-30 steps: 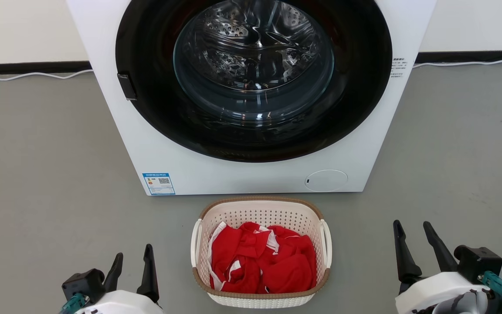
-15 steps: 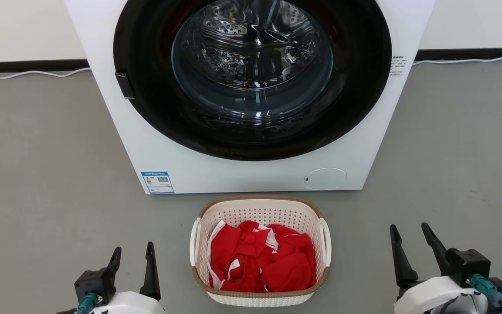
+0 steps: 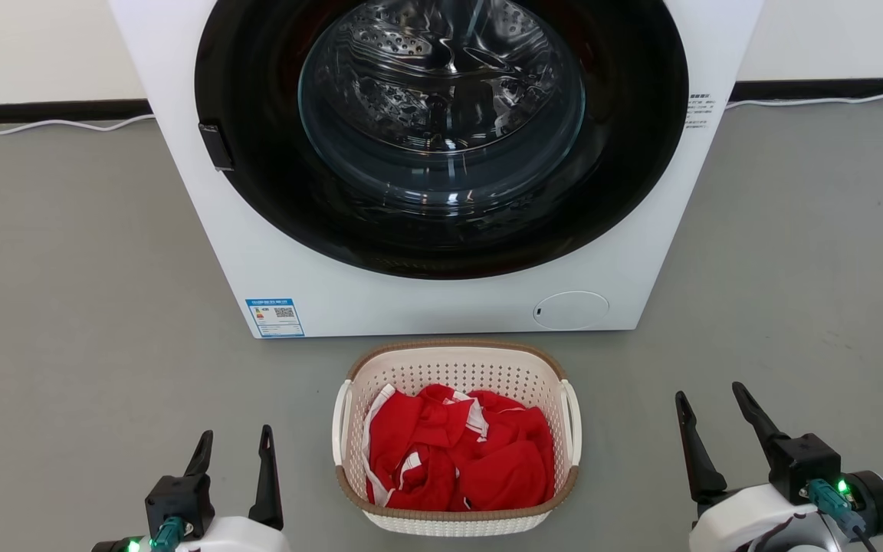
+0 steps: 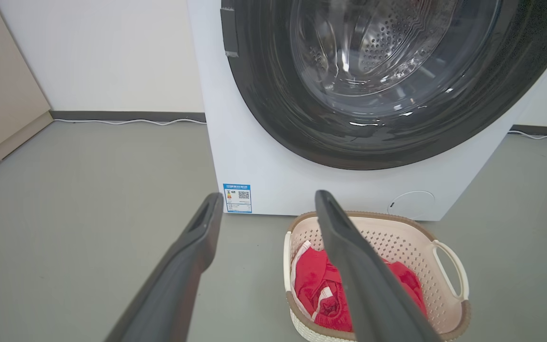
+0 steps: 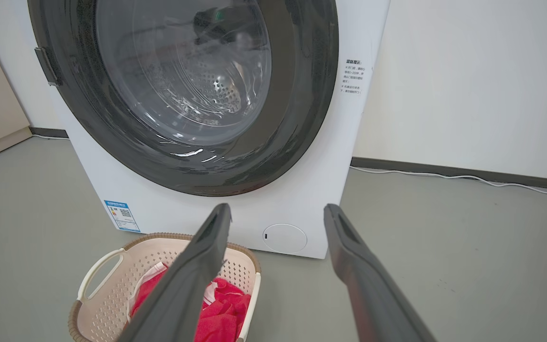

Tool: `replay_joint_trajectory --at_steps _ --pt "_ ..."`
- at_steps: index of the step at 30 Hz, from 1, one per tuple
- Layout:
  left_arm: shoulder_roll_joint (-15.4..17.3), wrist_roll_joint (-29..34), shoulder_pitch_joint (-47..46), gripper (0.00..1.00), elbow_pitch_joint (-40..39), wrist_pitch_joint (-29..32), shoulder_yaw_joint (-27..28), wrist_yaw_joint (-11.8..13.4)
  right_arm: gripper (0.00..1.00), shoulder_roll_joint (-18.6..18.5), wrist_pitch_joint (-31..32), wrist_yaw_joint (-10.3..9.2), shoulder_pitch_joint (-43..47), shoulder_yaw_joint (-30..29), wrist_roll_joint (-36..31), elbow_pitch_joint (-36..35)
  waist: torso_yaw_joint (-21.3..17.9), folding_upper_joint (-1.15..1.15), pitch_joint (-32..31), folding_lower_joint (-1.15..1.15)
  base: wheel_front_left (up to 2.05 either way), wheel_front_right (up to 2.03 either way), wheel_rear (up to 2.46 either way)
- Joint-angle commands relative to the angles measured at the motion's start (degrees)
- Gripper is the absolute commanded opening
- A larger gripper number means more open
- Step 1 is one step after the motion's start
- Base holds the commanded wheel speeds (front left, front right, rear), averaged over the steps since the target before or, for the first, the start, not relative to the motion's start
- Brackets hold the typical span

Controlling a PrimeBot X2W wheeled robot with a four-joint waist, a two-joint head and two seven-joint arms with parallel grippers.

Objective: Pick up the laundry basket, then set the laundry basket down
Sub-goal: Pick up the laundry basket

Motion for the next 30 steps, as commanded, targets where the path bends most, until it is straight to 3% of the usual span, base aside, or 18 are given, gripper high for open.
replay_joint_trajectory --at_steps 1,16,30 --pt "0.6 0.1 -2.5 1.0 -1.2 -0.8 1.7 0.4 1.0 -0.1 -0.8 0.41 -2.2 1.5 -0.4 -1.0 0.0 0.0 0.0 0.0 0.0 0.0 0.0" --pt "0.6 -1.3 -4.0 1.0 -0.9 -0.8 1.8 0.7 1.0 -0.2 -0.8 0.41 -3.7 1.4 -0.4 -1.1 -0.6 0.0 3.0 0.0 0.0 0.0 0.0" --pt "0.6 -2.9 -10.6 1.0 0.4 -0.8 0.0 1.7 1.0 -0.1 -0.8 0.41 -11.6 1.3 1.0 2.7 -1.1 0.0 14.2 0.0 0.0 0.0 0.0"
